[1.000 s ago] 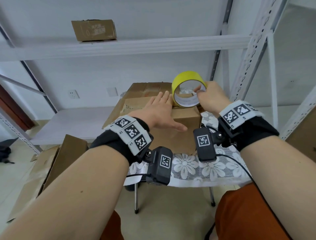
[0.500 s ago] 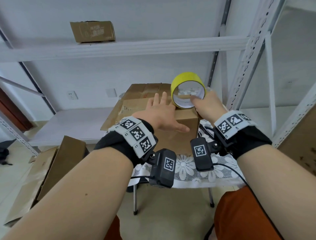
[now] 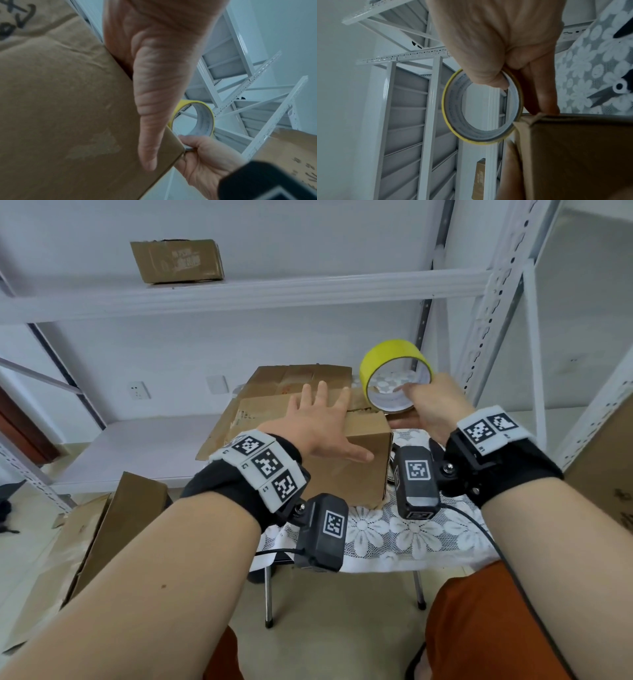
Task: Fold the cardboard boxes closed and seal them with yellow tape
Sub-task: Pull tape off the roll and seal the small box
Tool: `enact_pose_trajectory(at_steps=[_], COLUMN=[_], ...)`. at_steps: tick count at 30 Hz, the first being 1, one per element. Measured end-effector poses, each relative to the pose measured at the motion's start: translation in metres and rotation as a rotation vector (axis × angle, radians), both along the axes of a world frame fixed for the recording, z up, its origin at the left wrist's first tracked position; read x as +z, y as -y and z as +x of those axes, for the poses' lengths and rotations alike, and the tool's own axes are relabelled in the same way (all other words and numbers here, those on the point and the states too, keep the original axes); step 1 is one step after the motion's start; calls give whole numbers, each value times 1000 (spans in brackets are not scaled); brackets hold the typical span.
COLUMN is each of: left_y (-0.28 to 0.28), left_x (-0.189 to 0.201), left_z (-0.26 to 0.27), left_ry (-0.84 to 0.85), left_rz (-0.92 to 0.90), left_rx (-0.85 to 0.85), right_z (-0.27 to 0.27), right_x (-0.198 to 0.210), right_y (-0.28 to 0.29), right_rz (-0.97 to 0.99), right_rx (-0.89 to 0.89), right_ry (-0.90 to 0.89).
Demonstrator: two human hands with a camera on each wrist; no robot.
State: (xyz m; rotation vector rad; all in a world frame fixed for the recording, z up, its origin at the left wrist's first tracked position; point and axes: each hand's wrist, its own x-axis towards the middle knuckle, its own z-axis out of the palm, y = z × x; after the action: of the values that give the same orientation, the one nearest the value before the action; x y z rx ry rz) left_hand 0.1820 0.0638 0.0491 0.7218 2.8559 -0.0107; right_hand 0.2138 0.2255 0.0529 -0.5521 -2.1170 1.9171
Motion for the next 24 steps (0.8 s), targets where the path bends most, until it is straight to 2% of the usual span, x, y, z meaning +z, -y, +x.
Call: enact_pose_trajectory(at_steps=[7,10,15,21,24], left_y=[-19,-19,-19,-16,-14], left_x=[2,-2,-8,-10,-10], left_z=[8,4,-1,-6,-4], left_ry=[19,14,-115,-176,-175], left_rz=[9,40,39,60,73], left_rx=[47,37,6,-32,-43], right_z=[0,3,4,3,-1], right_x=[6,8,15,28,35], right_y=[-1,1,4,2,6], right_rz=[114,49,60,258,276], right_rx=[21,59,62,37,55], right_ry=[33,38,56,84,145])
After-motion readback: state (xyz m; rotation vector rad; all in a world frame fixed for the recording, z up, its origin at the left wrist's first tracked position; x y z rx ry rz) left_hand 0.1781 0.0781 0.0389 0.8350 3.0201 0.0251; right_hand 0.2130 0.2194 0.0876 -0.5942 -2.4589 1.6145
